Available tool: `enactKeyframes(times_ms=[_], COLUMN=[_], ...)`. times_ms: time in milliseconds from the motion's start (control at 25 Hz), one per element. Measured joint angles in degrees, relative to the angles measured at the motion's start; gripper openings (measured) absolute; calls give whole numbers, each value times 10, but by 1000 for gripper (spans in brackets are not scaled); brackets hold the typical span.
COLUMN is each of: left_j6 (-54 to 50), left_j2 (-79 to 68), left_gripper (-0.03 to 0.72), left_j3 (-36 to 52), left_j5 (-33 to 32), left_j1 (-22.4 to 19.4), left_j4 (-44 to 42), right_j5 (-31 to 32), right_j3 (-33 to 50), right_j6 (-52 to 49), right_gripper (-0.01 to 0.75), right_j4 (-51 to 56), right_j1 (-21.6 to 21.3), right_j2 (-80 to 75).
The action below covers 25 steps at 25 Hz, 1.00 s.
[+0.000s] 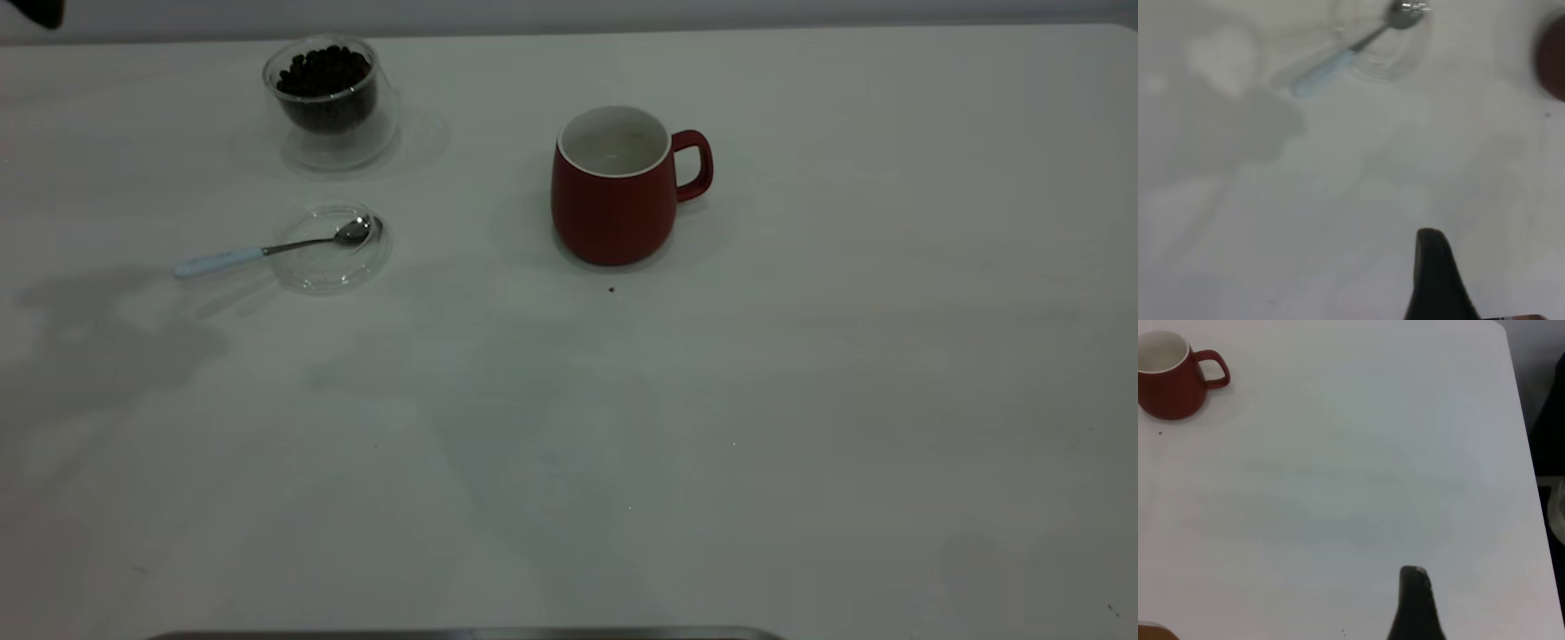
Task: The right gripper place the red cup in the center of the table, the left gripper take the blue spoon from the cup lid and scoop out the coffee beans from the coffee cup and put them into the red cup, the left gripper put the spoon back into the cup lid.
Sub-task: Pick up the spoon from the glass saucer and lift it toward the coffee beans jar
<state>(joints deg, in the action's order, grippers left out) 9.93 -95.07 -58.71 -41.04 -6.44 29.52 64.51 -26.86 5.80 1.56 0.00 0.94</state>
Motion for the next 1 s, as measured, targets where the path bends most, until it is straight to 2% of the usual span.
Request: enactKeyframes(times_ms=[240, 360, 640, 1000], left_j6=[95, 164, 329, 449], left_j2=[-95, -134, -231, -326], left_gripper=[516, 516, 516, 516], left_j3=[-18, -18, -19, -23], left_j5=[-14, -9, 7, 17], left_j1=[-72, -95, -111, -134], left_j4=[44, 85, 225, 329], right_j5=[0, 0, 0, 0], right_j3=[0, 0, 0, 0], right_j6=[0, 0, 0, 0], right_gripper=[590, 590, 590, 590], right_j4=[0, 0, 0, 0], right_j1=[0, 0, 0, 0], right_j2=[0, 0, 0, 0])
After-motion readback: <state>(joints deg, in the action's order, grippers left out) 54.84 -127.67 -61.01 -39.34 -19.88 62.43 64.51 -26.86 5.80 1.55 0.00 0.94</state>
